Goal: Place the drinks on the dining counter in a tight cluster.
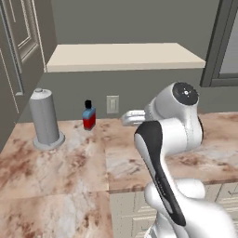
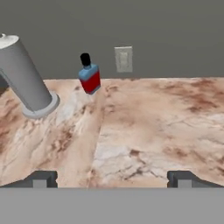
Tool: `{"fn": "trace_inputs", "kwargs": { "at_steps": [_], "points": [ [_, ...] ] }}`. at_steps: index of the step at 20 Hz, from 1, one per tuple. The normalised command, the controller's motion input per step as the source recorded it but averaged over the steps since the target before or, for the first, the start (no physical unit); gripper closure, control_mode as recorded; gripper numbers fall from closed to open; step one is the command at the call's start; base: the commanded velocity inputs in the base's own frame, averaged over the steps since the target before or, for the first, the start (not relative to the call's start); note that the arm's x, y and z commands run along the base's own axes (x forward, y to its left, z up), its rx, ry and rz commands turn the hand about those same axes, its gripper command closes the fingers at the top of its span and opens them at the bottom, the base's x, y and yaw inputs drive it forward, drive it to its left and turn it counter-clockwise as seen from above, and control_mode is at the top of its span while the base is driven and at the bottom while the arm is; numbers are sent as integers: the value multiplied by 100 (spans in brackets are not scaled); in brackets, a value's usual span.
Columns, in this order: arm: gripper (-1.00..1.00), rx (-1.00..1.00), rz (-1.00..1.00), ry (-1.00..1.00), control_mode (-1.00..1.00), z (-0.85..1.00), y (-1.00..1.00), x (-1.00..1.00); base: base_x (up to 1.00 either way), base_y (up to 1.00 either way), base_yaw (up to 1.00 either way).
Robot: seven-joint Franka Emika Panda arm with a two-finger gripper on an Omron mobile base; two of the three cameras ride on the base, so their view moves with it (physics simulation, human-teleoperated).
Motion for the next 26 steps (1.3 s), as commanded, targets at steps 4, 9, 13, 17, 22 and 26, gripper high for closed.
{"fn": "trace_inputs", "kwargs": {
  "at_steps": [4, 9, 13, 17, 22, 26],
  "points": [
    [-100, -13, 0, 5, -100, -7, 45, 88, 0, 0, 0],
    [-100, -7, 1, 9, -100, -11, 17, 91, 0, 0, 0],
    [-100, 0, 6, 18, -100, -41, 0, 82, 0, 0, 0],
    [-100, 0, 14, 24, -100, -70, 20, 100, 0, 0, 0],
    [-100, 0, 12, 5, -100, -63, 30, 77, 0, 0, 0],
    [-100, 0, 1, -15, -100, -30, 16, 24, 0, 0, 0]
  ]
}}
